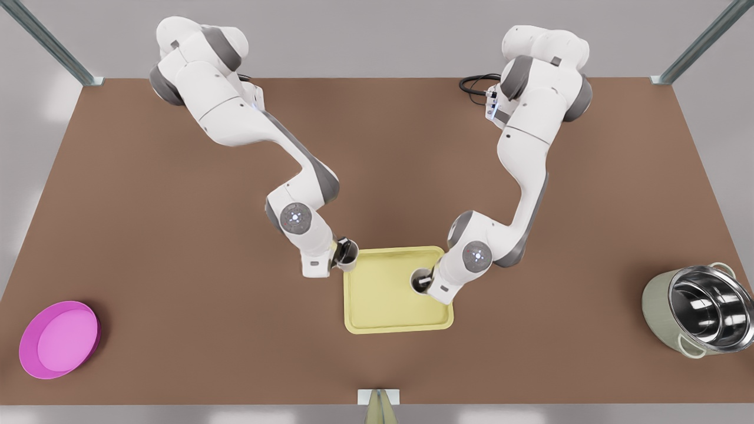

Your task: Use both arms to respectively pick up the white IKEA cups from the middle-left and middle-right positions, then place the white IKEA cups onto the middle-middle tray, ensuring that the cups remain upright and do not tip over

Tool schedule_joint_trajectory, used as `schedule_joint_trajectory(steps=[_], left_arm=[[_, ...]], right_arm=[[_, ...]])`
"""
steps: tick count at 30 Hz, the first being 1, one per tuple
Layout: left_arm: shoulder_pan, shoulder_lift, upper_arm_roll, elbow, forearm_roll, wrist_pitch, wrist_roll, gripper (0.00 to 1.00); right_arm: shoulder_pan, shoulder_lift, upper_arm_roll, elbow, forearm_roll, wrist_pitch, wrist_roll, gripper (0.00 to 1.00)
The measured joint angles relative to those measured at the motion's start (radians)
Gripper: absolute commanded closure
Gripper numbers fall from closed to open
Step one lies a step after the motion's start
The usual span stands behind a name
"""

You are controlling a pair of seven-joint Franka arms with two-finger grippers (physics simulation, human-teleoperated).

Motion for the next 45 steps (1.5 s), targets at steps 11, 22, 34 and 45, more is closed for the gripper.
schedule_joint_trajectory(steps=[11, 22, 34, 45], left_arm=[[0.009, -0.026, -0.015, -0.009, -0.009, 0.025, -0.143, 0.0], [0.014, -0.087, -0.017, -0.008, 0.002, -0.078, -0.25, 0.0], [0.123, -0.636, 0.111, -0.027, 0.063, -0.765, -0.067, 0.0], [0.155, -0.67, 0.11, -0.03, 0.047, -1.042, 0.167, 0.0]], right_arm=[[0.122, 0.237, -0.059, 0.3, 0.002, -0.012, 0.004, 0.79], [0.123, 0.248, -0.057, 0.299, 0.0, -0.004, 0.014, 0.0], [0.089, 0.146, -0.049, 0.284, 0.046, -0.072, 0.015, 0.0], [-0.278, -0.507, -0.263, 0.087, -0.037, -0.653, 0.017, 0.0]])
